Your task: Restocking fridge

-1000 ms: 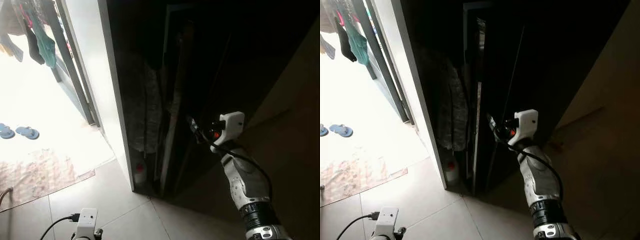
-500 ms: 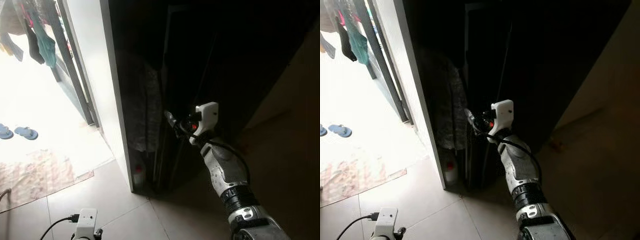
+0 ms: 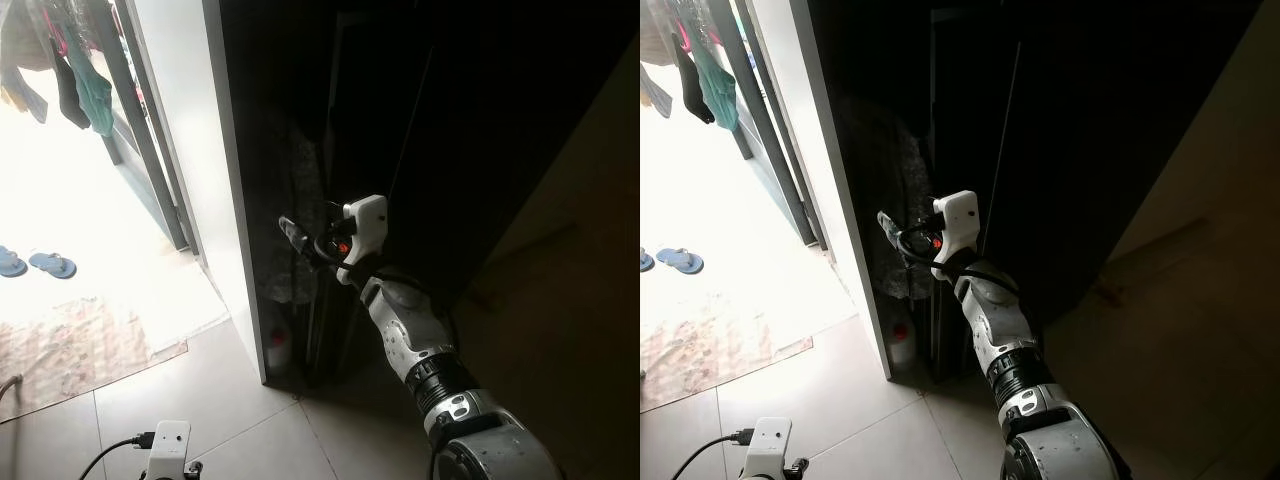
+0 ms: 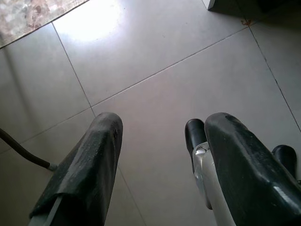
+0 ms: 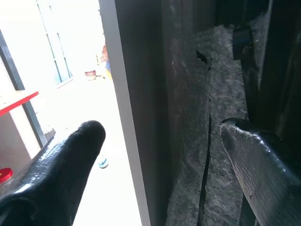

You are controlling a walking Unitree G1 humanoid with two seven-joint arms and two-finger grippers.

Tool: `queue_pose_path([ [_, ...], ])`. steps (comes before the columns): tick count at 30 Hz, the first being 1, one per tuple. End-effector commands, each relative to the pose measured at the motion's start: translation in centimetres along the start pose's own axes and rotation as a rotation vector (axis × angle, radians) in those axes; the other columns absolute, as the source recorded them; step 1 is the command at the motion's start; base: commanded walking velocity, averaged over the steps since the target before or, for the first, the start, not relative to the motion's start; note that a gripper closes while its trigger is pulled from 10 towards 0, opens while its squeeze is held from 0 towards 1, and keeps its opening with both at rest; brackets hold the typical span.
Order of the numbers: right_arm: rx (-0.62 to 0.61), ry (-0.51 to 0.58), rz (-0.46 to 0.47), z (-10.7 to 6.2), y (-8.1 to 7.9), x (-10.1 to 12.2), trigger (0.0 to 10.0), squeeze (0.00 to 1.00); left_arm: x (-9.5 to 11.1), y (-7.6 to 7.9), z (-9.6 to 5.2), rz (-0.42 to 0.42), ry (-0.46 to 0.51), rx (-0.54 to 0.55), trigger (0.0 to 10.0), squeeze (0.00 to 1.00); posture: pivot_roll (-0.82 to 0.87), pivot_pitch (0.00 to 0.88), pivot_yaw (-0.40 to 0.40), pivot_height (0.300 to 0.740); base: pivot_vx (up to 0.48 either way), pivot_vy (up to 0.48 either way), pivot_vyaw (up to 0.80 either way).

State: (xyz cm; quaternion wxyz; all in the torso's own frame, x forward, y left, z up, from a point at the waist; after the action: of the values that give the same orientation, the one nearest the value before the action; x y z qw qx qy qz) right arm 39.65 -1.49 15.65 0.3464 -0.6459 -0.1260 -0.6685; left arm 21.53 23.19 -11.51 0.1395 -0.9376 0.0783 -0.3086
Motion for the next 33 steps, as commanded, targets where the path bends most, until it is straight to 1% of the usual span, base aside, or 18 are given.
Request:
queue_pose_path([
  [1,0.015,-0.001,-0.017,0.2,-0.3,0.0,10.0,0.0,-0.6,0.1,-0.1,-0.015,-0.013,-0.006,10.0,0.0,-0.11,0.0,-0.063,0.74,0.0,0.0,0.0],
  [8,-0.023,-0.011,-0.027,-1.2,1.0,-0.7,10.0,0.0,-0.8,0.2,-0.2,-0.007,-0.018,-0.015,10.0,0.0,-0.12,0.0,-0.061,0.74,0.0,0.0,0.0],
  [13,-0.134,-0.012,-0.065,-4.0,4.1,-0.8,10.0,0.0,-1.2,0.6,-0.2,-0.003,-0.028,-0.023,10.0,0.0,-0.13,0.0,-0.064,0.74,0.0,0.0,0.0],
  [14,-0.199,-0.002,-0.068,-5.4,5.7,-0.8,10.0,0.0,-1.3,0.6,-0.3,-0.003,-0.03,-0.025,10.0,0.0,-0.13,0.0,-0.065,0.74,0.0,0.0,0.0],
  [15,-0.199,-0.002,-0.068,-5.4,5.7,-0.8,10.0,0.0,-1.3,0.6,-0.3,-0.003,-0.03,-0.025,10.0,0.0,-0.13,0.0,-0.065,0.74,0.0,0.0,0.0],
  [16,-0.289,0.008,-0.081,-7.6,7.7,-0.7,10.0,0.0,-1.4,0.7,-0.3,-0.002,-0.033,-0.026,10.0,0.0,-0.13,0.0,-0.065,0.74,0.0,0.0,0.0],
  [18,-0.409,0.014,-0.104,-10.4,10.3,-0.7,10.0,0.0,-1.5,0.7,-0.3,0.002,-0.036,-0.027,10.0,0.0,-0.14,0.0,-0.064,0.74,0.0,0.0,0.0],
  [19,-0.409,0.014,-0.104,-10.4,10.3,-0.7,10.0,0.0,-1.5,0.7,-0.3,0.002,-0.036,-0.027,10.0,0.0,-0.14,0.0,-0.064,0.74,0.0,0.0,0.0],
  [20,-0.542,0.005,-0.114,-13.4,12.9,-0.9,10.0,0.0,-1.6,0.7,-0.3,0.005,-0.038,-0.029,10.0,0.0,-0.15,0.0,-0.064,0.74,0.0,0.0,0.0],
  [21,-0.619,-0.001,-0.107,-15.2,14.2,-1.2,10.0,0.0,-1.6,0.7,-0.3,0.006,-0.039,-0.029,10.0,0.0,-0.15,0.0,-0.064,0.74,0.0,0.0,0.0],
  [24,-0.744,-0.011,-0.066,-17.9,16.2,-2.0,10.0,0.0,-1.6,0.6,-0.3,0.008,-0.04,-0.028,10.0,0.0,-0.17,0.0,-0.062,0.74,0.0,0.0,0.0],
  [25,-0.744,-0.011,-0.066,-17.9,16.2,-2.0,10.0,0.0,-1.6,0.6,-0.3,0.008,-0.04,-0.028,10.0,0.0,-0.17,0.0,-0.062,0.74,0.0,0.0,0.0],
  [26,-0.827,-0.048,-0.034,-19.7,17.3,-3.3,10.0,0.0,-1.7,0.6,-0.3,0.01,-0.041,-0.029,10.0,0.0,-0.17,0.0,-0.061,0.74,0.0,0.0,0.0],
  [27,-0.994,-0.192,0.073,-24.5,18.4,-7.9,10.0,0.0,-1.8,0.6,-0.3,0.014,-0.043,-0.03,10.0,0.0,-0.17,0.002,-0.054,0.74,0.0,0.0,0.0],
  [28,-1.035,-0.284,0.109,-26.5,18.1,-10.3,10.0,0.0,-1.8,0.5,-0.3,0.015,-0.044,-0.03,10.0,0.0,-0.17,0.003,-0.048,0.74,0.0,0.0,0.0],
  [29,-1.035,-0.284,0.109,-26.5,18.1,-10.3,10.0,0.0,-1.8,0.5,-0.3,0.015,-0.044,-0.03,10.0,0.0,-0.17,0.003,-0.048,0.74,0.0,0.0,0.0],
  [30,-1.054,-0.375,0.144,-28.2,17.2,-12.7,10.0,0.0,-1.8,0.4,-0.3,0.015,-0.043,-0.029,10.0,0.0,-0.15,0.005,-0.043,0.74,0.0,0.0,0.0],
  [33,-1.052,-0.502,0.189,-29.8,15.4,-15.9,10.0,0.0,-1.7,0.3,-0.3,0.008,-0.039,-0.027,10.0,0.0,-0.14,0.01,-0.047,0.74,0.0,0.0,0.0],
])
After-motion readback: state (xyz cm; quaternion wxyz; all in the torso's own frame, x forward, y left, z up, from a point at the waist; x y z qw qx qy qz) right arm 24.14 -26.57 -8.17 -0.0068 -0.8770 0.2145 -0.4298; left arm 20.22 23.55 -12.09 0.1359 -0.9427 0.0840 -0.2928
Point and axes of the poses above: a point about 5 cm out from each wrist's last joint towards the gripper, its own z axis pointing out of the wrist towards the gripper, its own x axis along the axis of the wrist's last joint, y = z × x, the point moved 5 cm from there along z, pointing out of the wrist towards the gripper, and after that the axes turned 10 degrees about z, right-handed, at the moved point
